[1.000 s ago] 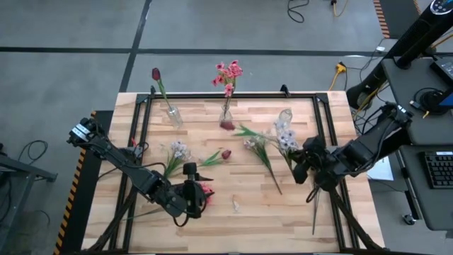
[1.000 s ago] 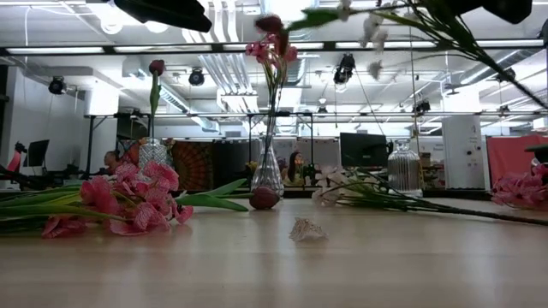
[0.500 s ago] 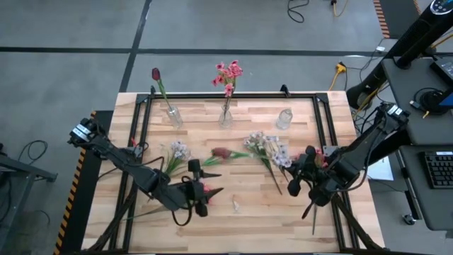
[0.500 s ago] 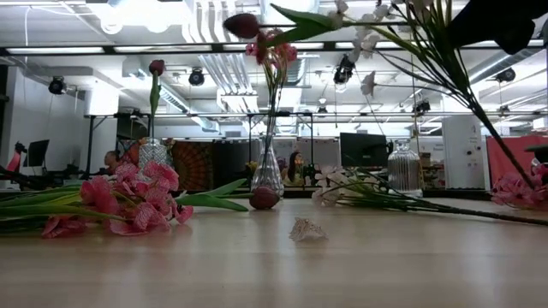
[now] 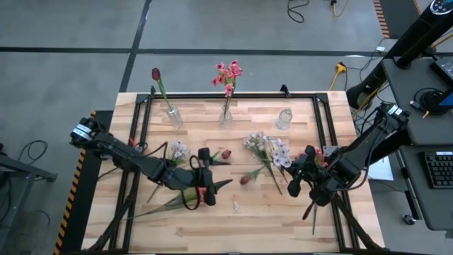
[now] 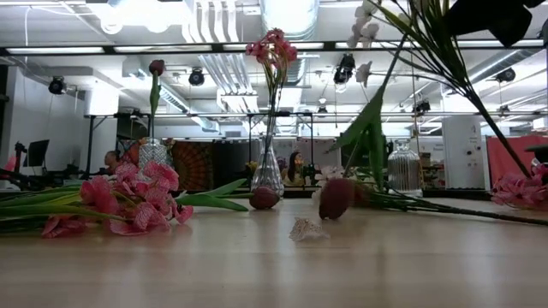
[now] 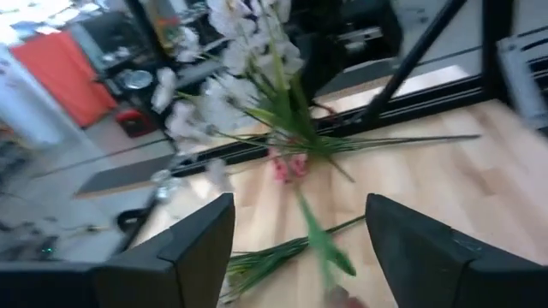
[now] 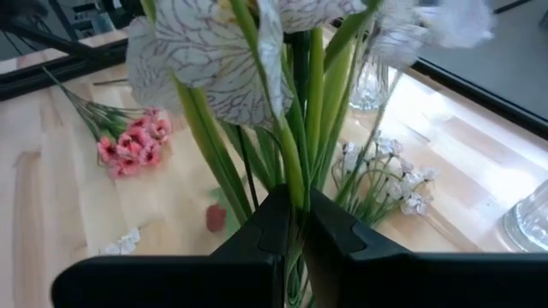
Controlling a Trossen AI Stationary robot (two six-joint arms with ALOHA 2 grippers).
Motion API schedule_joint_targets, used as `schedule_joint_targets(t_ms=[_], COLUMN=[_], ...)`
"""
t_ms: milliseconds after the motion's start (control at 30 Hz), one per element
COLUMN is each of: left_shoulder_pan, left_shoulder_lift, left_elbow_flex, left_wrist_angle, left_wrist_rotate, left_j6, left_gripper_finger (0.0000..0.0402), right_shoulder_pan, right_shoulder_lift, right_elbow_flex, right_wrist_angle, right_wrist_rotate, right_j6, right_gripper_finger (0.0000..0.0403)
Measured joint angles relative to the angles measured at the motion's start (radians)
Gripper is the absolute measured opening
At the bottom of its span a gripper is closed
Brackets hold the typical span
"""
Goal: Sort flowers into vase by color
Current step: Put the right white flowers into the right transparent vase
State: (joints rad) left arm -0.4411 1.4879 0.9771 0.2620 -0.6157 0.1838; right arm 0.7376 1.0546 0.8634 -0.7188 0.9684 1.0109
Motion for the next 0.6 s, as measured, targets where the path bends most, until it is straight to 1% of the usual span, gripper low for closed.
schedule_joint_targets(t_ms=[100, 133, 200, 367, 500, 600], left_shoulder_pan=[0.028, 0.038, 0.044, 0.065, 0.090, 0.116], left_shoulder_lift=[0.007, 0.023, 0.063, 0.211, 0.333, 0.414], left_elbow_flex=[-0.017, -0.023, -0.039, -0.036, 0.000, 0.048], left_wrist_angle=[0.045, 0.092, 0.173, 0.357, 0.505, 0.537], left_wrist_rotate=[0.134, 0.154, 0.160, 0.149, 0.135, 0.126], left_j6=[-0.053, -0.068, -0.073, -0.065, -0.069, -0.070], left_gripper_finger=[0.0253, 0.0253, 0.0254, 0.0254, 0.0254, 0.0254], right_shoulder_pan=[0.000, 0.000, 0.000, 0.000, 0.000, 0.000], right_shoulder_lift=[0.000, 0.000, 0.000, 0.001, 0.001, 0.001], right_elbow_flex=[0.010, 0.013, 0.017, 0.020, 0.020, 0.020], right_wrist_angle=[0.000, 0.001, 0.002, 0.004, 0.004, 0.004], right_wrist_rotate=[0.000, 0.001, 0.001, 0.010, 0.021, 0.020], right_j6=[-0.018, -0.026, -0.039, -0.056, -0.057, -0.061], right_gripper_finger=[0.0018, 0.0018, 0.0018, 0.0018, 0.0018, 0.0018])
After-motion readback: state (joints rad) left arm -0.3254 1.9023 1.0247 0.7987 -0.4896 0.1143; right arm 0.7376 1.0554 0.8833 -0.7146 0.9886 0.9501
